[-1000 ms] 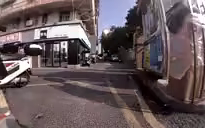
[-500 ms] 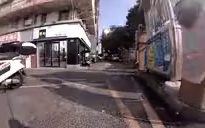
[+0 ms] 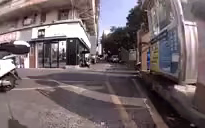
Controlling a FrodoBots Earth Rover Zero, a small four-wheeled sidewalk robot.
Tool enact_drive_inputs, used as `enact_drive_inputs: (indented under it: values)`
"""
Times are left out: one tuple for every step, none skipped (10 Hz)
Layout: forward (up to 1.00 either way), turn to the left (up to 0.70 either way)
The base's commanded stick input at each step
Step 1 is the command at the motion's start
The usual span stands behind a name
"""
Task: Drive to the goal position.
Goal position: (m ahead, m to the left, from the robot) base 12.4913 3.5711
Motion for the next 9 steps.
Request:
enact_drive_inputs:
  values:
    - [0.45,0.0]
    - [0.45,0.0]
    - [0.45,0.0]
    - [0.45,0.0]
    - [0.45,0.0]
    - [0.45,0.0]
    - [0.45,0.0]
    - [0.45,0.0]
    - [0.45,0.0]
